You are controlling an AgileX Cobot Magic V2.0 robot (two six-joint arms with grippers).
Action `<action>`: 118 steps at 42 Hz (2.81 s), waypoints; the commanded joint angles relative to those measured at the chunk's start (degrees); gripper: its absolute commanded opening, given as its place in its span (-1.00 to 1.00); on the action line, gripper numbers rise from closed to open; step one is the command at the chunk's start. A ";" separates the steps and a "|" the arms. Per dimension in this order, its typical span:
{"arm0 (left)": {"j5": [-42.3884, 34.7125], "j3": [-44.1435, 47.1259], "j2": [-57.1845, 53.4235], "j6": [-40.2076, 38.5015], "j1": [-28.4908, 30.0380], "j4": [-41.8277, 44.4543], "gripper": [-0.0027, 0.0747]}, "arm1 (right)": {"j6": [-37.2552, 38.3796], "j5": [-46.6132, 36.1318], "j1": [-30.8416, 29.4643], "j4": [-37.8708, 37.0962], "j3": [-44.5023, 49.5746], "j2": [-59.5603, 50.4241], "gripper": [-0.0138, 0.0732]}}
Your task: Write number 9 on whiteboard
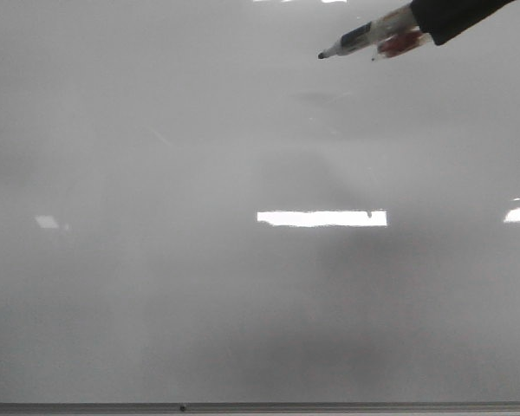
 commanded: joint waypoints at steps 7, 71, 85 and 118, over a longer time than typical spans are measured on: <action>-3.75 -1.35 -0.28 -0.73 0.12 -1.43 0.20 | 0.31 -6.17 -0.34 1.21 -5.81 5.36 -0.84; -4.48 -1.35 -0.28 -0.76 0.12 -1.48 0.20 | -0.79 6.37 2.86 -1.16 -8.71 24.35 -0.82; -5.26 -1.47 0.31 2.96 -0.15 -5.28 0.20 | -4.16 12.43 5.99 -1.16 -9.58 14.66 -0.82; -0.86 -10.49 24.35 26.16 -21.34 -23.54 0.21 | -20.31 31.60 19.61 0.34 -9.58 1.05 -0.82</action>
